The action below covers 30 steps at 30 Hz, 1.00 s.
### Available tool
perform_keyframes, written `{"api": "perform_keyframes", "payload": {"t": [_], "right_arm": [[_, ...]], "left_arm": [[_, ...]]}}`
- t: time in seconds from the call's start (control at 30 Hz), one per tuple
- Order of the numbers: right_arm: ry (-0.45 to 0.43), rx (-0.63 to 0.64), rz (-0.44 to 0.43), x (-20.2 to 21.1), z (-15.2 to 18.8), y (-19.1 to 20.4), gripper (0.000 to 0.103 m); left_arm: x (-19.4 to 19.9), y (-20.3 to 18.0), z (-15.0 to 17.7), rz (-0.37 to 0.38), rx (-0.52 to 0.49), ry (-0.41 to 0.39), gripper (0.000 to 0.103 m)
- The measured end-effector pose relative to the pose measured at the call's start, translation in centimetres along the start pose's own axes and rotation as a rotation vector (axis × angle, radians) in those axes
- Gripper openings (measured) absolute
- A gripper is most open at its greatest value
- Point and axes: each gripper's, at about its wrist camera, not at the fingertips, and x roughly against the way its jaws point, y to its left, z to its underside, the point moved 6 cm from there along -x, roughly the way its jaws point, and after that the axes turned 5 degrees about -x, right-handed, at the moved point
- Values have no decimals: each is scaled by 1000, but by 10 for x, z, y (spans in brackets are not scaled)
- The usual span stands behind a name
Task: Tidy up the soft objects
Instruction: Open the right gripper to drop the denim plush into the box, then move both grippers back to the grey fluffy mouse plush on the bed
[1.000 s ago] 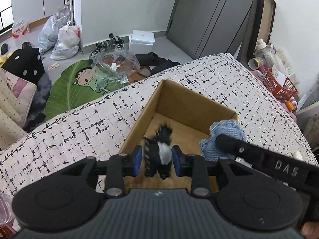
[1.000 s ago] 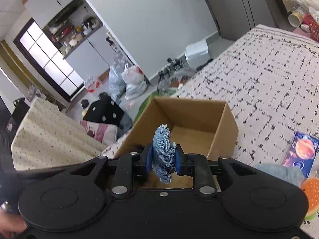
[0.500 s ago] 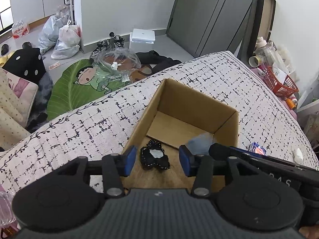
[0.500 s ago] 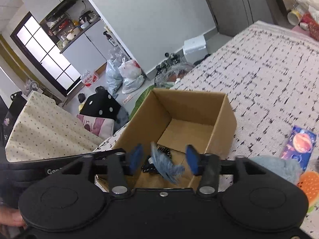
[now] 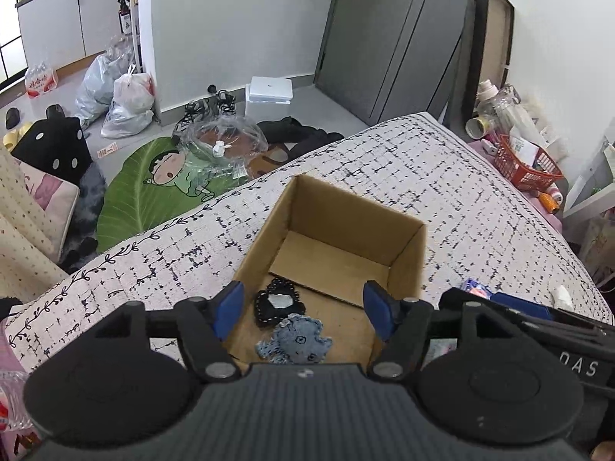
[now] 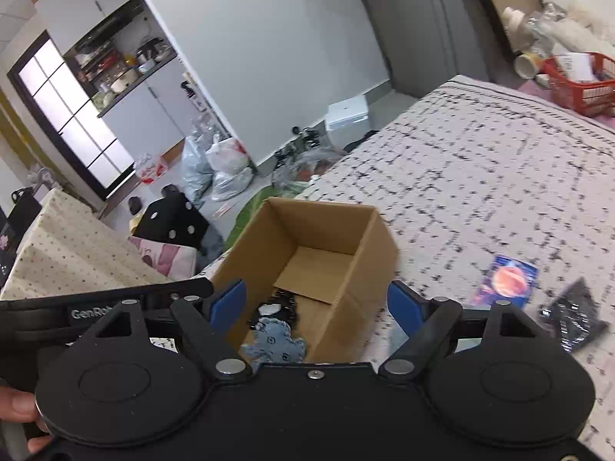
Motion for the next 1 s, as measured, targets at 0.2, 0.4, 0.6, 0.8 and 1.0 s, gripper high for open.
{"api": "perform_keyframes", "payload": {"t": [0.2,0.4,0.6,0.8,1.0], "right_arm": [[-45,-32,33,25,-5,-18,90],[-71,-41,54,51,-7,-37,93],[-88,-78,60,75,-3,-65,93],[-98,-143,80,91,3,-95,94],[-89,-216,93,98,10,-120,94]], "left_arm": [[15,-20,0,15,-28,-18,67],[28,-39,0,28,-45,-34,68],[42,-61,2,51,-63,-64,81],[49,-80,5,55,-83,-68,81],[47,-96,14,56,-99,-58,81]]}}
